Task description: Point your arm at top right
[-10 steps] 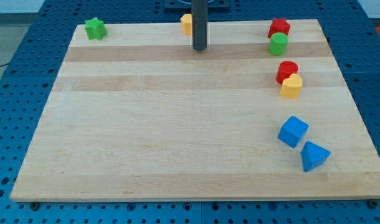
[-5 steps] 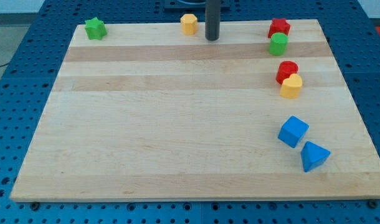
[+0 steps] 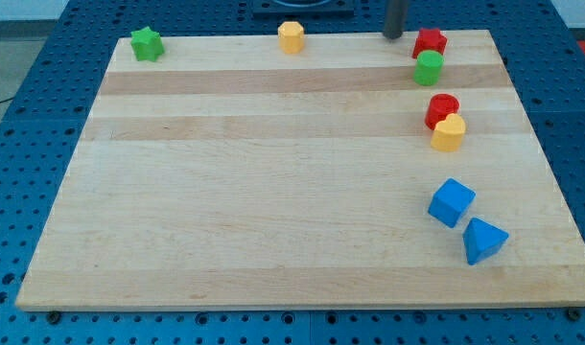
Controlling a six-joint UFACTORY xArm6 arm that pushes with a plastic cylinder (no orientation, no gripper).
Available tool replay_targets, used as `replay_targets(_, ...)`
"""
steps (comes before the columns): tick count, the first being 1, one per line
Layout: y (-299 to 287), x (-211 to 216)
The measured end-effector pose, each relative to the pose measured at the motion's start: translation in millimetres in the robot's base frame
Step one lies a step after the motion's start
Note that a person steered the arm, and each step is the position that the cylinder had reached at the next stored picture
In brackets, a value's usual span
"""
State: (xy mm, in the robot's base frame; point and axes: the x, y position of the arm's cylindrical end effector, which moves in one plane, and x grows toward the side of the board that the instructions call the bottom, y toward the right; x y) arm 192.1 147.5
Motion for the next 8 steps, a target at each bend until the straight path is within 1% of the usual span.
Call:
replay_targets(1, 17, 0)
replay_targets(3, 98, -1)
replay_targets(8, 105, 15)
